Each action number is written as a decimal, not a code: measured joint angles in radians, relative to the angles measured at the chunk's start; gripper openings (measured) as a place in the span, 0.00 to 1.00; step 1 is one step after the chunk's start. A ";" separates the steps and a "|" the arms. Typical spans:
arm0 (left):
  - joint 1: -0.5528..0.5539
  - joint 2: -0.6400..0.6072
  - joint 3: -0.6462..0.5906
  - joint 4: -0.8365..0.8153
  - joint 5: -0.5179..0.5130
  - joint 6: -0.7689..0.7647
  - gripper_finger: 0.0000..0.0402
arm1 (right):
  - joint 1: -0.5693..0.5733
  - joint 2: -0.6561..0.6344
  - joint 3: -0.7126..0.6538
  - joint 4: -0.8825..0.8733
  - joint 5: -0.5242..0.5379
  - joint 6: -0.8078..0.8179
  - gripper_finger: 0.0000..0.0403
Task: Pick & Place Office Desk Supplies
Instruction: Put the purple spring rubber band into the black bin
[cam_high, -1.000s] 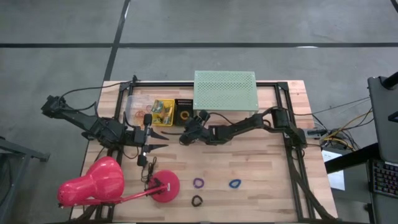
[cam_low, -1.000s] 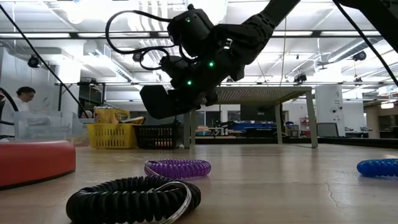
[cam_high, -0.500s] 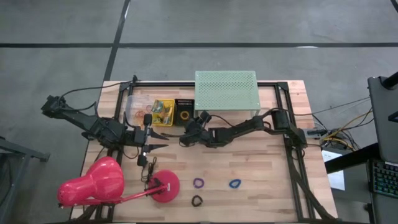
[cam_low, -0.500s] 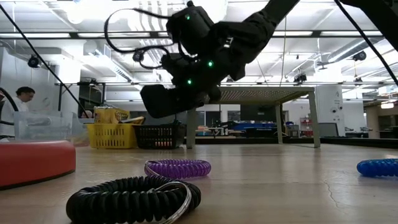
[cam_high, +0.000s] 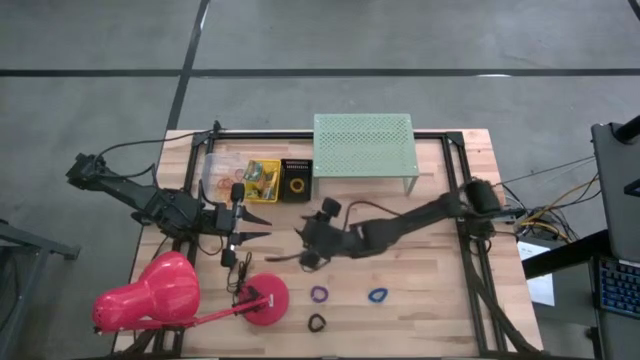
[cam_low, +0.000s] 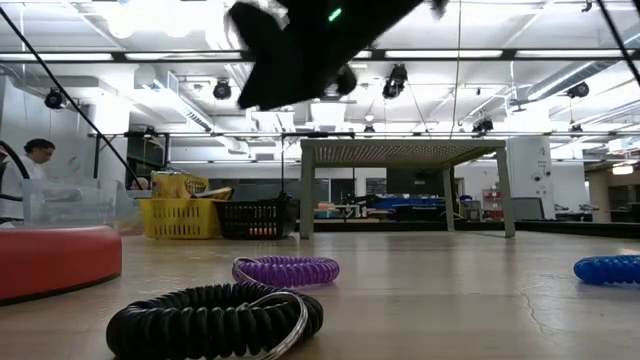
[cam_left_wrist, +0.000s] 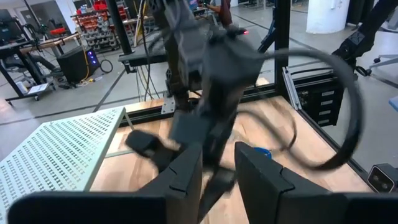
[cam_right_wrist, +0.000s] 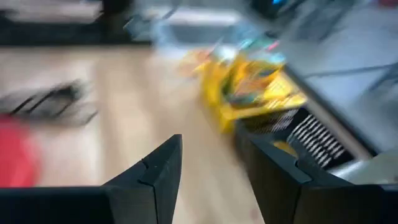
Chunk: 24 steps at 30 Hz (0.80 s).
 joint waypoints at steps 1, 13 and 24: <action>0.000 0.000 0.000 0.000 0.000 0.000 0.24 | 0.011 -0.029 0.000 -0.072 -0.049 0.024 0.42; 0.000 0.000 0.000 0.005 0.000 -0.002 0.25 | 0.080 -0.224 -0.006 -0.438 -0.539 0.229 0.42; 0.000 0.000 0.000 0.001 0.000 -0.001 0.25 | 0.129 -0.056 -0.010 -0.428 -0.538 0.036 0.42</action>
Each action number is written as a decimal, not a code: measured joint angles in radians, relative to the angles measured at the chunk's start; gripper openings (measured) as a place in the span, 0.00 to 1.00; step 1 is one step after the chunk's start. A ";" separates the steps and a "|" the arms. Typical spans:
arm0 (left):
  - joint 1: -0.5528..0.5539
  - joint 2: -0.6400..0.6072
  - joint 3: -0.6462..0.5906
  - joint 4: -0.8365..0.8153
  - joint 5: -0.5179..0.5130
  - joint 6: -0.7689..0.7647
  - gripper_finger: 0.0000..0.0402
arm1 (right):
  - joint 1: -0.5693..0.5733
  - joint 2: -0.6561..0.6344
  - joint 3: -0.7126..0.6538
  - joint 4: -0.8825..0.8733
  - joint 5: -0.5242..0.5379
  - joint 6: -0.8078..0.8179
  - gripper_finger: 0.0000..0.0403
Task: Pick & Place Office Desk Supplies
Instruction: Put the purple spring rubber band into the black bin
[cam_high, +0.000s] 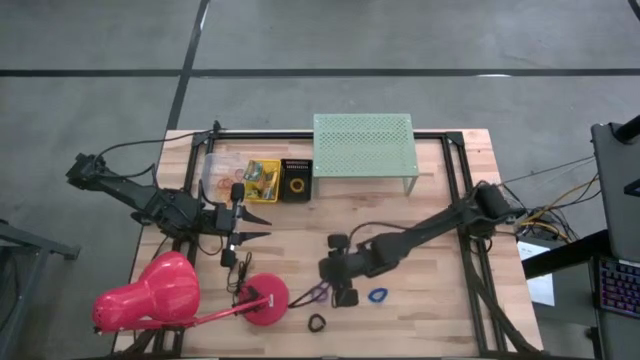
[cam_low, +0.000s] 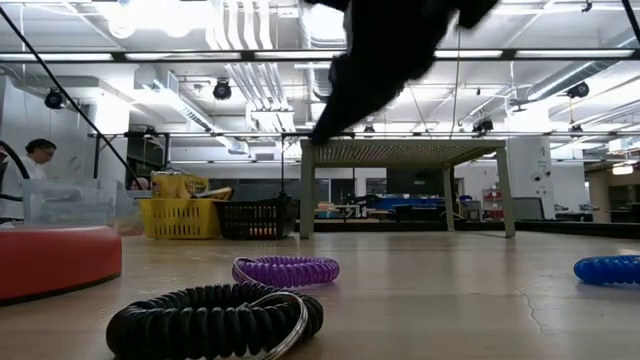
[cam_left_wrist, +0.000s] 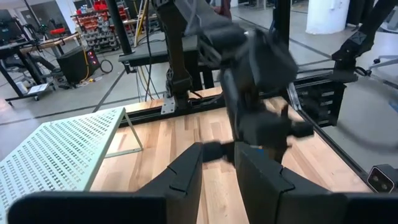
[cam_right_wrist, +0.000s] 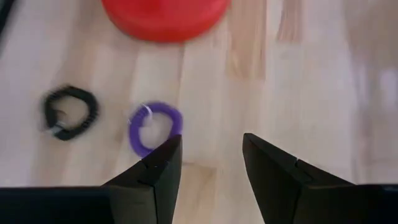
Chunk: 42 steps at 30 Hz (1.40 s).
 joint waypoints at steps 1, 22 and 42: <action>0.000 0.000 0.000 0.000 0.000 0.000 0.25 | -0.001 0.019 0.000 -0.001 0.000 0.012 0.41; 0.000 0.000 0.000 0.001 0.000 0.002 0.25 | 0.006 0.119 0.013 0.151 -0.035 0.099 0.29; 0.000 0.044 0.000 -0.057 0.004 -0.104 0.24 | 0.018 0.132 -0.003 0.091 -0.026 0.170 0.27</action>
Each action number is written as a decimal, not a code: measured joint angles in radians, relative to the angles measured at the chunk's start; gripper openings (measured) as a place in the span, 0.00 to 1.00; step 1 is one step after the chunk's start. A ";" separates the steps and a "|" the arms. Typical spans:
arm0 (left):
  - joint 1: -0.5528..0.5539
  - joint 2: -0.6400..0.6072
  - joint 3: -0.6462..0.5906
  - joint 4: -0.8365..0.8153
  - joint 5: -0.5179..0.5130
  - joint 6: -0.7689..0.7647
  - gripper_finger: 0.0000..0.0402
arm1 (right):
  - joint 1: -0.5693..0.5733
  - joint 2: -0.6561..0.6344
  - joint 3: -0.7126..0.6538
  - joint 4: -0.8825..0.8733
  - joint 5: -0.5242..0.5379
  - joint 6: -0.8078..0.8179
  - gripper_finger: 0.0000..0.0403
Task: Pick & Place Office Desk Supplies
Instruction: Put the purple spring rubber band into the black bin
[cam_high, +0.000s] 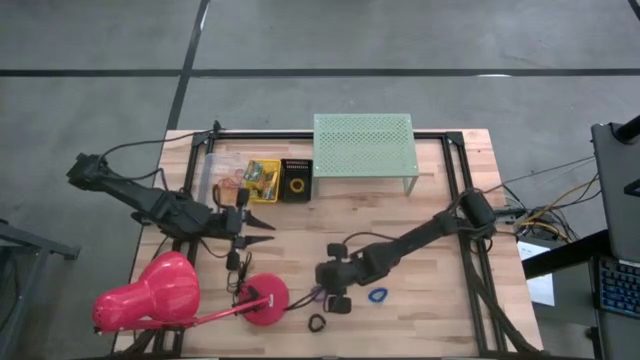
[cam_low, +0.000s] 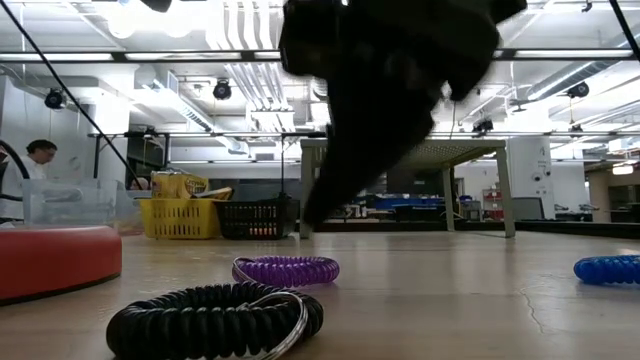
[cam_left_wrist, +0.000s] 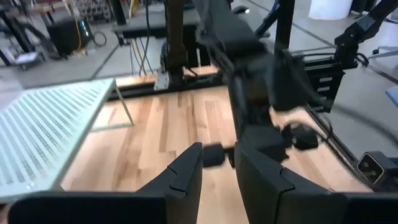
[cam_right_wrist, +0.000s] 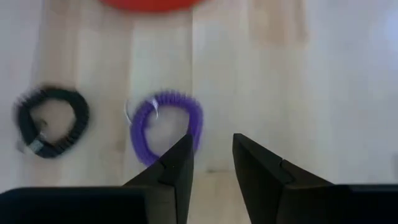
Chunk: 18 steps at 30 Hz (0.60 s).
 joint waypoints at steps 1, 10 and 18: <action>0.000 0.014 0.000 0.003 0.000 -0.009 0.24 | -0.002 -0.013 0.000 0.003 0.001 -0.005 0.27; 0.000 0.102 0.051 0.017 0.000 0.048 0.24 | 0.002 -0.015 -0.001 0.048 0.028 -0.022 0.26; 0.000 0.103 0.051 0.007 0.000 0.052 0.24 | 0.001 0.053 -0.004 0.094 -0.051 0.009 0.24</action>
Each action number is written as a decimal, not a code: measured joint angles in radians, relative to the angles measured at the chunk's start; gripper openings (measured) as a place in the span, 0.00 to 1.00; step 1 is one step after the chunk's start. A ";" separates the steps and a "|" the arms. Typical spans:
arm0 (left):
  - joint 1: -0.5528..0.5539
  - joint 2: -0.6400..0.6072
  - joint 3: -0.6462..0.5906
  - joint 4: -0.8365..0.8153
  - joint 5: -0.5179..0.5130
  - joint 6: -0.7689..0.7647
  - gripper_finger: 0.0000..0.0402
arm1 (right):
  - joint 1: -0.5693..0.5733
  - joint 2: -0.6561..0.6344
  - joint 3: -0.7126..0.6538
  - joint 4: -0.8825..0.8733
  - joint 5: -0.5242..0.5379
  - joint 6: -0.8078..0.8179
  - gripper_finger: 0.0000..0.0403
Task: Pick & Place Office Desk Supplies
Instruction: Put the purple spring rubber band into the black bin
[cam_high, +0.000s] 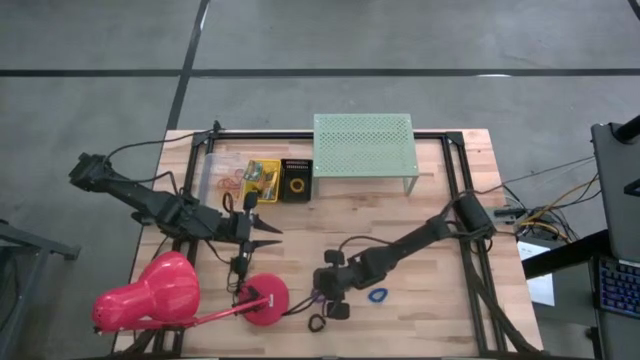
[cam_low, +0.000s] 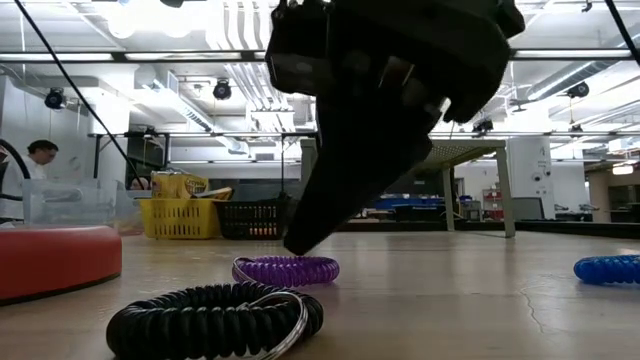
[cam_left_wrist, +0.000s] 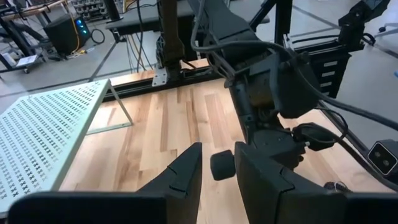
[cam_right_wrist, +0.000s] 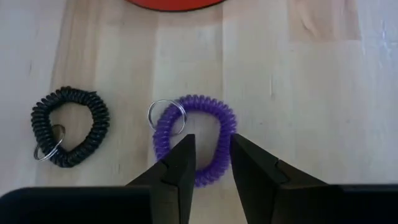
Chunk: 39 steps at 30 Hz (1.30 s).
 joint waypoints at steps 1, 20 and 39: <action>0.000 -0.001 0.000 0.000 0.000 0.000 0.24 | -0.001 0.002 0.000 0.005 -0.006 0.000 0.24; 0.000 -0.001 0.000 0.003 0.000 0.001 0.24 | -0.006 0.005 -0.003 -0.064 -0.009 0.000 0.23; 0.000 -0.001 0.000 0.003 0.000 0.000 0.24 | -0.015 0.005 -0.003 -0.070 -0.002 -0.008 0.05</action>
